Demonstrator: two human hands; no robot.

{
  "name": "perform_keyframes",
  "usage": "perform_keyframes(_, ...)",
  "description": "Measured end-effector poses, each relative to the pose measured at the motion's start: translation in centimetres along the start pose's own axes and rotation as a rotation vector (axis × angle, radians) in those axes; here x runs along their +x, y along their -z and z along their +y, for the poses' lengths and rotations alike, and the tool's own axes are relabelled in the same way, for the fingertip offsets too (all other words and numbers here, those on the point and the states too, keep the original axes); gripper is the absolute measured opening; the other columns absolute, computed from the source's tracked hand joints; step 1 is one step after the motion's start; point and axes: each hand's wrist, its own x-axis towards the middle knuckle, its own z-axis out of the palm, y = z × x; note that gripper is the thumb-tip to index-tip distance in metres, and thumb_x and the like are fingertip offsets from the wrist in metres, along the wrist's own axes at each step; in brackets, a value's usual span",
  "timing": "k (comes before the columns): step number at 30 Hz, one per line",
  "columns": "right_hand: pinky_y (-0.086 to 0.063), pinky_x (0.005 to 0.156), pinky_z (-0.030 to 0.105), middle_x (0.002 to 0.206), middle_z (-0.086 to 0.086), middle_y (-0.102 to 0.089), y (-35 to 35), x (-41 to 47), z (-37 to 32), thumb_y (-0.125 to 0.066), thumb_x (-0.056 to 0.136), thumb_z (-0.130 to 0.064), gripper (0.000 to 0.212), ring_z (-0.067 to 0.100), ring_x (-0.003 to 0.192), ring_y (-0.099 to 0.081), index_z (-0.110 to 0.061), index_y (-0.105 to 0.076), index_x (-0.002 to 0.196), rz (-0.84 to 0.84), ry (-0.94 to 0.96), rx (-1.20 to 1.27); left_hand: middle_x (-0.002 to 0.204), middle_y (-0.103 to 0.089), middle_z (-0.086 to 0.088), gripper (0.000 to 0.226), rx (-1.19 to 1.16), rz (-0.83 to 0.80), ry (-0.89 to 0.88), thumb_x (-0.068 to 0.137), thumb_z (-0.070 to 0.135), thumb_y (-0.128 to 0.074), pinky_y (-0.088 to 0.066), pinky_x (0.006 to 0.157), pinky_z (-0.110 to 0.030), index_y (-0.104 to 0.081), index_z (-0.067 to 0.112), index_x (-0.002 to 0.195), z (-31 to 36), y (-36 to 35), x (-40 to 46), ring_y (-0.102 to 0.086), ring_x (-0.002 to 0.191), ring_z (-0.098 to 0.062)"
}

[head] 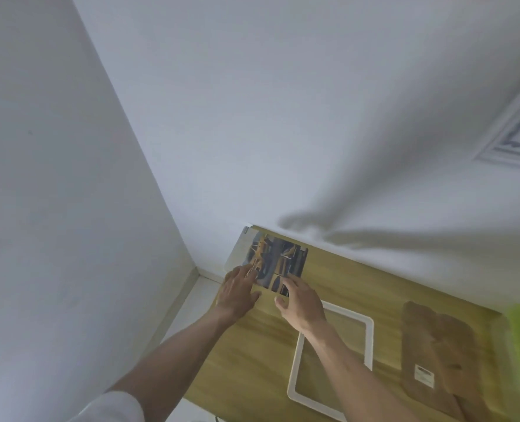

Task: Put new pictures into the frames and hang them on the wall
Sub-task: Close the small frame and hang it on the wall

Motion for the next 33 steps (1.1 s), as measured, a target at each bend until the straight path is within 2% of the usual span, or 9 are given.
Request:
perform_keyframes(8, -0.029, 0.118, 0.032, 0.164, -0.002, -0.020, -1.1, 4.2, -0.2, -0.049, 0.101, -0.040, 0.062, 0.016, 0.149, -0.024, -0.021, -0.026, 0.156, -0.073, -0.045, -0.089, 0.163, -0.012, 0.003, 0.065, 0.174, -0.105, -0.167, 0.100, 0.037, -0.046, -0.007, 0.122, -0.039, -0.016, 0.019, 0.156, -3.0, -1.1, 3.3, -0.011, 0.150, -0.020)
perform_keyframes(10, -0.031, 0.116, 0.033, 0.164, -0.003, -0.018, -1.3, 4.8, 0.1, -0.049, 0.101, -0.038, 0.062, 0.016, 0.150, -0.022, -0.021, -0.025, 0.156, -0.095, -0.057, -0.108, 0.160, -0.026, 0.002, 0.064, 0.170, -0.064, -0.219, 0.097, 0.038, -0.053, -0.018, 0.120, -0.040, -0.029, 0.017, 0.153, -3.7, -1.3, 3.7, -0.026, 0.147, -0.020)
perform_keyframes(13, -0.036, 0.113, 0.034, 0.163, -0.003, -0.024, -1.6, 5.0, 0.5, -0.051, 0.101, -0.035, 0.056, 0.018, 0.149, -0.026, -0.020, -0.034, 0.153, -0.112, -0.051, -0.119, 0.128, -0.065, 0.006, 0.057, 0.161, 0.011, -0.313, 0.069, 0.041, -0.084, -0.048, 0.099, -0.034, -0.069, 0.022, 0.121, -4.3, -1.9, 3.9, -0.064, 0.114, -0.015)
perform_keyframes(17, -0.040, 0.111, 0.035, 0.158, 0.001, -0.036, -2.1, 4.7, 1.1, -0.046, 0.104, -0.032, 0.045, 0.020, 0.145, -0.034, -0.018, -0.045, 0.147, -0.093, 0.003, -0.132, 0.113, -0.071, 0.006, 0.038, 0.107, 0.081, -0.365, 0.068, 0.037, -0.083, -0.034, 0.094, -0.029, -0.074, 0.022, 0.102, -4.6, -2.0, 3.8, -0.067, 0.101, -0.016)
perform_keyframes(21, -0.040, 0.112, 0.035, 0.149, 0.003, -0.050, -2.1, 4.3, 2.3, -0.049, 0.103, -0.030, 0.042, 0.020, 0.141, -0.043, -0.015, -0.053, 0.142, -0.049, 0.052, -0.082, 0.110, -0.071, 0.002, 0.031, 0.173, 0.166, -0.467, 0.071, 0.020, -0.077, -0.037, 0.095, -0.030, -0.071, 0.017, 0.102, -5.3, -1.8, 3.5, -0.066, 0.098, -0.017)
perform_keyframes(24, -0.040, 0.112, 0.039, 0.138, 0.006, -0.060, -1.6, 3.9, 2.7, -0.058, 0.096, -0.030, 0.041, 0.023, 0.132, -0.053, -0.015, -0.060, 0.134, 0.060, 0.134, -0.164, 0.098, -0.073, 0.002, 0.015, 0.219, 0.232, -0.535, 0.079, 0.013, -0.074, -0.036, 0.099, -0.031, -0.070, 0.017, 0.092, -5.7, -1.1, 3.8, -0.068, 0.089, -0.017)
perform_keyframes(28, -0.048, 0.100, 0.038, 0.115, -0.001, -0.069, -0.3, 3.2, 1.3, -0.074, 0.081, -0.031, 0.040, 0.018, 0.107, -0.064, -0.019, -0.068, 0.118, 0.296, 0.359, -0.196, 0.088, -0.073, 0.006, 0.008, 0.192, 0.303, -0.577, 0.082, 0.016, -0.074, -0.049, 0.091, -0.030, -0.070, 0.020, 0.087, -4.7, 0.3, 3.9, -0.068, 0.079, -0.014)
perform_keyframes(30, -0.053, 0.089, 0.034, 0.106, -0.004, -0.070, 0.4, 3.0, 0.3, -0.077, 0.080, -0.019, 0.034, 0.016, 0.097, -0.065, -0.020, -0.069, 0.113, 0.405, 0.430, -0.144, 0.084, -0.072, 0.007, 0.003, 0.135, 0.350, -0.575, 0.086, 0.018, -0.069, -0.049, 0.085, -0.027, -0.070, 0.021, 0.087, -3.5, 1.3, 3.9, -0.067, 0.076, -0.015)
perform_keyframes(33, -0.057, 0.070, 0.029, 0.091, -0.006, -0.071, 1.9, 2.6, -0.7, -0.075, 0.080, -0.002, 0.029, 0.015, 0.081, -0.067, -0.018, -0.073, 0.104, 0.538, 0.390, -0.027, 0.082, -0.072, 0.009, 0.015, -0.046, 0.368, -0.464, 0.089, 0.031, -0.059, -0.045, 0.078, -0.023, -0.071, 0.022, 0.088, -1.9, 2.9, 3.7, -0.066, 0.072, -0.016)
